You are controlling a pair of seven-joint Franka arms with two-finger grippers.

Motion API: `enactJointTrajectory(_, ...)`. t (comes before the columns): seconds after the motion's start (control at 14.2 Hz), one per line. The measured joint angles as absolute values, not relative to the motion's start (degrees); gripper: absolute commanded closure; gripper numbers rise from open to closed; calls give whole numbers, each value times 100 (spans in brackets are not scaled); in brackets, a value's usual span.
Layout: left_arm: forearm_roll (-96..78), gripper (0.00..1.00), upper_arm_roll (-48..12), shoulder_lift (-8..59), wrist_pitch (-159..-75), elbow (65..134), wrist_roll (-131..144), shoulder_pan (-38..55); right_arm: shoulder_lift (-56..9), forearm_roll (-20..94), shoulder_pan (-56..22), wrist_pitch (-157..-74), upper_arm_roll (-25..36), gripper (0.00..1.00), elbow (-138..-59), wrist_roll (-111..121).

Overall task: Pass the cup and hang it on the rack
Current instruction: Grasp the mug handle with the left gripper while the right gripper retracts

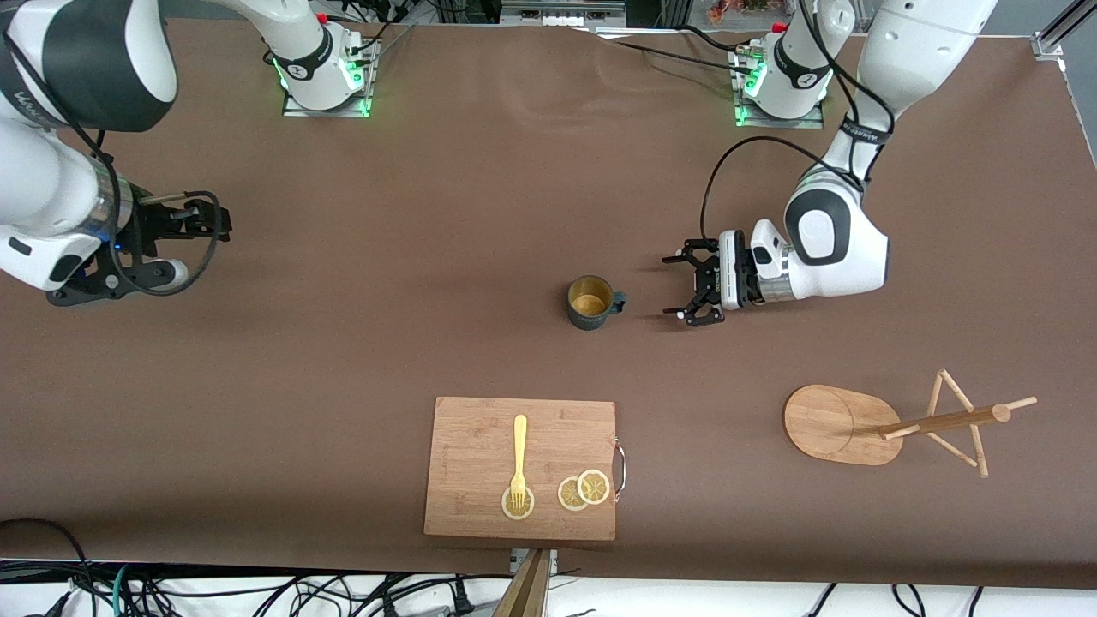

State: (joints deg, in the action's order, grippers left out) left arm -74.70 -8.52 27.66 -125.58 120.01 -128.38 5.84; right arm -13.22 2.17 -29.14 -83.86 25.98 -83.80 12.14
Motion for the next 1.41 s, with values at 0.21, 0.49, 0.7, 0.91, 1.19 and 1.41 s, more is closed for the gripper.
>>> enactJointTrajectory(0.21, -8253, 0, -853, 3167, -12572, 11999, -13772, 633, -1061, 217, -2915, -8416, 2632, 0, -8663, 1236)
enactJointTrajectory(0.49, -8905, 0, -856, 3641, -12592, 11889, -14454, 816, -1003, 211, -2915, -8414, 2659, 0, -8710, 1238)
enactJointTrajectory(0.7, -9057, 0, -862, 3834, -12596, 11761, -14575, 948, -1002, 202, -2860, -8409, 2636, 0, -8733, 1238)
enactJointTrajectory(0.91, -9273, 0, -864, 3880, -12666, 11662, -14603, 1140, -978, 105, -1920, -8409, 1776, 0, -8734, 1238)
enactJointTrajectory(1.19, -9354, 0, -865, 3889, -12810, 11643, -14623, 1277, -818, -121, -596, -8478, 476, 0, -8826, 1229)
enactJointTrajectory(1.41, -9461, 0, -865, 3902, -12818, 11643, -14667, 1290, -493, -146, 167, -8777, 5, 0, -9219, 1235)
